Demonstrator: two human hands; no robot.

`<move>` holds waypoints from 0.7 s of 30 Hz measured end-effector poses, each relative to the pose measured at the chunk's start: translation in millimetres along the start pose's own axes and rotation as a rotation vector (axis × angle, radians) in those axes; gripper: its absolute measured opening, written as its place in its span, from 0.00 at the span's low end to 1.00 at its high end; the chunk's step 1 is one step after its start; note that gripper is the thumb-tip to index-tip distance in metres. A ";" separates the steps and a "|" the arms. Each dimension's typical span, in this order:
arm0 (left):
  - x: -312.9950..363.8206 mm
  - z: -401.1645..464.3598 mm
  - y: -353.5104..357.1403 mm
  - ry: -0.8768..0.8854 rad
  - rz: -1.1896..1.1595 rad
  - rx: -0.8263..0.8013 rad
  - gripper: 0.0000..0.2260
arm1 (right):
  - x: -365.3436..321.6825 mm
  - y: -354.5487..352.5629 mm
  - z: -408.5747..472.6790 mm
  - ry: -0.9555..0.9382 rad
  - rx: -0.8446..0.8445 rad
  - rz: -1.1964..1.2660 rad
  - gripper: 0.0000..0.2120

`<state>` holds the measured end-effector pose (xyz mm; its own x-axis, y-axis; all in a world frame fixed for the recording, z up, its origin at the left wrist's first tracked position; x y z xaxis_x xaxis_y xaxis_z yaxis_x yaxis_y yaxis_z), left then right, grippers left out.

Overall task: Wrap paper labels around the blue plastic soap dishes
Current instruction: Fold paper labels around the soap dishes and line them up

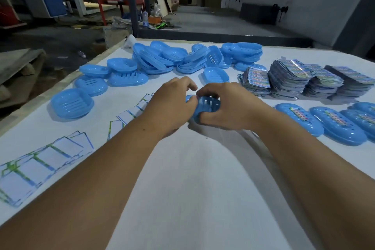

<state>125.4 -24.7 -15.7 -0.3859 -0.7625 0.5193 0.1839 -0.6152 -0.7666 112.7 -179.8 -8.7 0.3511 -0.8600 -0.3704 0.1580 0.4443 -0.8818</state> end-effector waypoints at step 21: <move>1.6 2.5 7.7 0.019 0.079 -0.097 0.10 | 98.1 -39.2 7.7 0.544 0.213 -0.237 0.08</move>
<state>128.5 -31.1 -19.9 -0.3906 -0.8036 0.4490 0.1264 -0.5300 -0.8385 148.0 -279.6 -8.2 -0.2270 -0.9207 -0.3174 0.3741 0.2185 -0.9013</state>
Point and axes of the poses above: each hand's wrist, its own z-axis towards the middle knuckle, its own y-axis out of the palm, x = y × z, the point moved 4 cm from there along z, towards the middle knuckle, and after that the axes turned 1 degree about y, right-handed, at the moved point
